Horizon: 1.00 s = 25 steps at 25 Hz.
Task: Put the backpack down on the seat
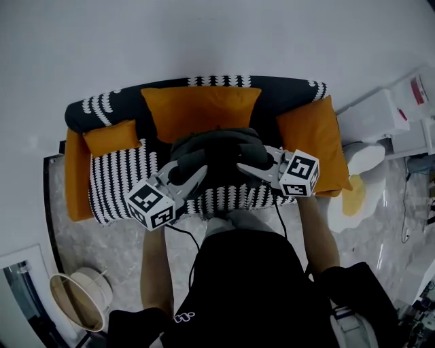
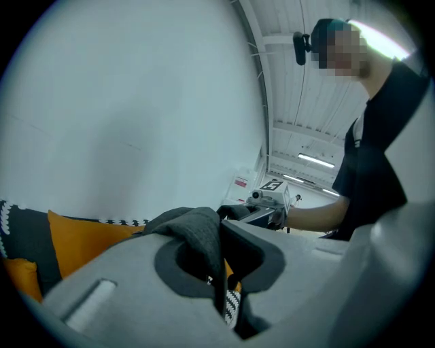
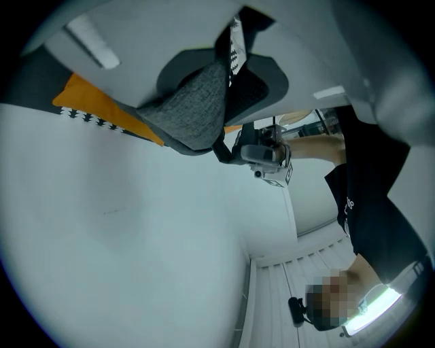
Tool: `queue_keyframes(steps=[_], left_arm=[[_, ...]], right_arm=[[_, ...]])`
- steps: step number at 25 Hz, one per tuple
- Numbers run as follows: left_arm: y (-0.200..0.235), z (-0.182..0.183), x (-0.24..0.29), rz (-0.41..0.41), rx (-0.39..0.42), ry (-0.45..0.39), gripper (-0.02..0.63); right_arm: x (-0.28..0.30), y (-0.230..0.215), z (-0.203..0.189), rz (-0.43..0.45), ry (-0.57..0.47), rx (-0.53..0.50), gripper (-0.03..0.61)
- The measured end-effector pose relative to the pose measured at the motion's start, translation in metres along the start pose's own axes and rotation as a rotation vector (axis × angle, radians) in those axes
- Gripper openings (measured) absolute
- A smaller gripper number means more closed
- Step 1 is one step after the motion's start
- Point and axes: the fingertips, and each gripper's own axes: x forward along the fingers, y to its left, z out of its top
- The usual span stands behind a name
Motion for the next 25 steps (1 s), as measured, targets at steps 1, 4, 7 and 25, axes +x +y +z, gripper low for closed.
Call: queue_keyframes(steps=[1, 4, 7, 25], left_arm=[[0.005, 0.000, 0.003, -0.002, 0.005, 0.007, 0.031], [0.015, -0.002, 0.011, -0.013, 0.006, 0.030, 0.031], [0.024, -0.003, 0.017, -0.030, -0.038, 0.040, 0.031], [0.123, -0.036, 0.083, -0.020, -0.185, 0.128, 0.031]], right_arm=[[0.001, -0.005, -0.002, -0.003, 0.015, -0.006, 0.041], [0.003, -0.017, -0.010, -0.011, 0.037, -0.008, 0.040], [0.007, -0.027, -0.017, -0.057, 0.051, -0.036, 0.039], [0.035, -0.125, -0.062, -0.085, 0.094, 0.074, 0.038]])
